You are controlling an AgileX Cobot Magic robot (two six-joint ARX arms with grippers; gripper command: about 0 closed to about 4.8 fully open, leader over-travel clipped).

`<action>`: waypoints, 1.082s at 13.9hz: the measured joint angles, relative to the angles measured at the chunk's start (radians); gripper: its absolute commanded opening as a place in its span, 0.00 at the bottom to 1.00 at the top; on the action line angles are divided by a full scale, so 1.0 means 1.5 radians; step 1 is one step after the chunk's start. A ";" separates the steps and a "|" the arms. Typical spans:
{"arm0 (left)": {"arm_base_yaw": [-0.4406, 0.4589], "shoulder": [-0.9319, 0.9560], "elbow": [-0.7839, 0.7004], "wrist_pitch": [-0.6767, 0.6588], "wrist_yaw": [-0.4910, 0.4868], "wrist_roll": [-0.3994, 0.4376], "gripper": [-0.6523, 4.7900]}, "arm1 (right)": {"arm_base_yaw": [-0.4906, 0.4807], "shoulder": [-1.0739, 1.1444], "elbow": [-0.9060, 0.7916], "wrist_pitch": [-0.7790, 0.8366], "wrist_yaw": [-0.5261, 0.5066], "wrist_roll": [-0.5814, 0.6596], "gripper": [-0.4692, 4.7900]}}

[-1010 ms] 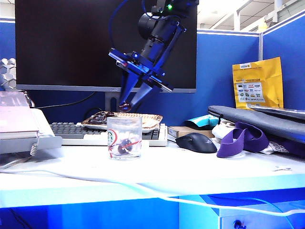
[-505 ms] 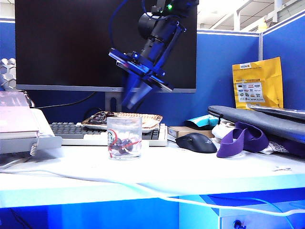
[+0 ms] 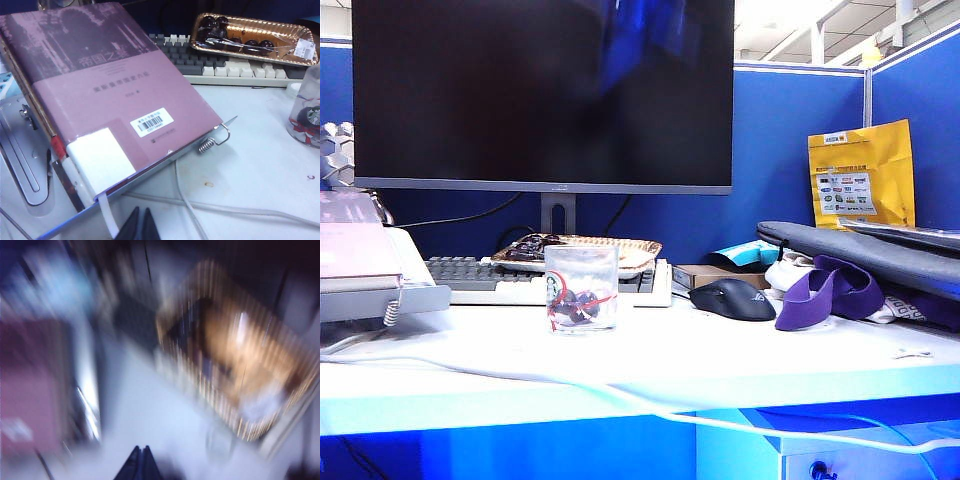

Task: Pick up the cherry on the right side of the glass and put it inside the glass.

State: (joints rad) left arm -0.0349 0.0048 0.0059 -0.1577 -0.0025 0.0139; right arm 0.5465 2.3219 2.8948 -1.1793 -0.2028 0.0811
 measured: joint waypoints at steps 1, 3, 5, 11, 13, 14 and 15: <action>0.000 0.000 0.000 0.000 0.000 0.000 0.11 | 0.000 -0.029 0.062 0.000 0.001 0.000 0.08; 0.000 0.000 0.000 0.000 0.000 0.000 0.11 | 0.000 -0.099 0.132 -0.003 0.023 0.000 0.08; 0.000 0.000 0.000 0.000 0.000 0.000 0.11 | 0.000 -0.197 0.150 -0.037 0.081 -0.001 0.08; 0.000 0.000 0.000 0.000 0.000 0.000 0.11 | 0.000 -0.515 0.151 -0.135 0.224 -0.023 0.08; 0.000 0.000 0.000 0.000 0.000 0.000 0.11 | 0.000 -0.591 0.152 -0.135 0.248 -0.025 0.08; 0.000 0.000 0.000 0.000 0.000 0.000 0.11 | 0.000 -0.630 0.154 -0.134 0.259 -0.025 0.08; 0.000 0.000 0.000 0.000 0.000 0.000 0.11 | 0.000 -0.659 0.153 -0.135 0.265 -0.026 0.08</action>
State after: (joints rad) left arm -0.0349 0.0048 0.0059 -0.1577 -0.0025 0.0139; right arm 0.5468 1.3327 3.1245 -1.3815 0.1951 0.0422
